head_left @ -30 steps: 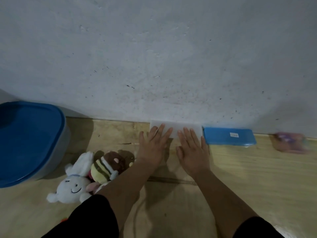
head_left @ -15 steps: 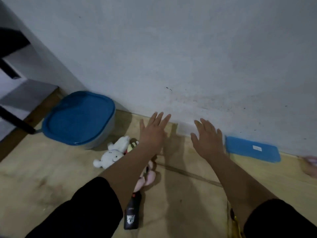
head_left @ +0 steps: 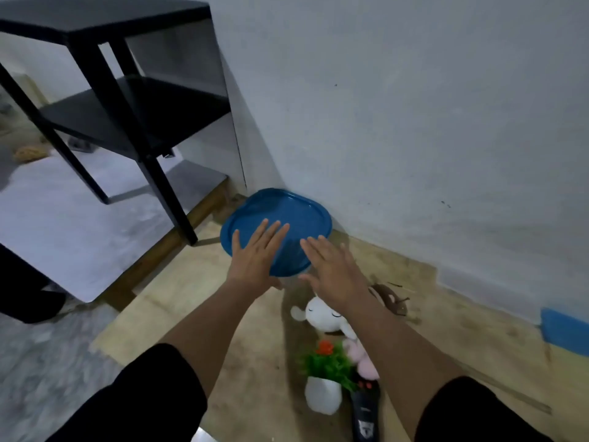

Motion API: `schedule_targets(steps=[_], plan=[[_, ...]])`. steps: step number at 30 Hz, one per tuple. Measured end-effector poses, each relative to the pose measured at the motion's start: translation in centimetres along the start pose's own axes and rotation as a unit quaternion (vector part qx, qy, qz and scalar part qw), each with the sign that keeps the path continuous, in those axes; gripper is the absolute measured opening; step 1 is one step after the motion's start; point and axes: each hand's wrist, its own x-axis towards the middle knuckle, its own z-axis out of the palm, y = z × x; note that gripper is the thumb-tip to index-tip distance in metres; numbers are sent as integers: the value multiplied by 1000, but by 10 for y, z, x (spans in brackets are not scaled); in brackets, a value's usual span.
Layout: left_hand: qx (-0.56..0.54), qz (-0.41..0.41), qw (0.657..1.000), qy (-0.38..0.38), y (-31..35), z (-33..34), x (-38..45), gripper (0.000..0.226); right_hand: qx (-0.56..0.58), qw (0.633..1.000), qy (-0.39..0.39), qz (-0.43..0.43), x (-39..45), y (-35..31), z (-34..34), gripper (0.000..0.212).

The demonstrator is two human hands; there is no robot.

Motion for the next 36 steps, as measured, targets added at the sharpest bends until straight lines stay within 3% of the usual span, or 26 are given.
schedule_targets(steps=[4, 10, 12, 14, 18, 21, 26, 28, 32, 36], plan=[[12, 47, 998, -30, -44, 19, 16, 110, -30, 998, -57, 5, 31, -36, 36, 64], [12, 74, 997, 13, -38, 19, 24, 108, -135, 988, -69, -19, 29, -31, 44, 57], [21, 78, 997, 15, -33, 19, 21, 111, -182, 982, -52, -16, 17, -32, 37, 58], [-32, 133, 991, -8, -79, 40, 56, 113, -237, 971, -17, 16, 53, -65, 44, 56], [-25, 134, 991, -7, -66, 41, 50, 115, -292, 956, 0, -36, 41, -55, 40, 52], [-24, 126, 992, 2, -67, 47, 43, 115, -335, 939, -29, -70, 39, -55, 40, 49], [-48, 145, 988, 3, -68, 46, 45, 115, -319, 944, -80, -31, 44, -55, 31, 38], [-69, 165, 984, -21, -74, 44, 49, 120, -322, 938, -122, -52, 45, -52, 34, 36], [-106, 218, 967, -81, -94, 34, 60, 111, -262, 958, -115, -8, 39, -63, 20, 34], [-76, 230, 965, -100, -104, 28, 65, 99, -154, 985, -73, 34, 35, -66, 34, 44]])
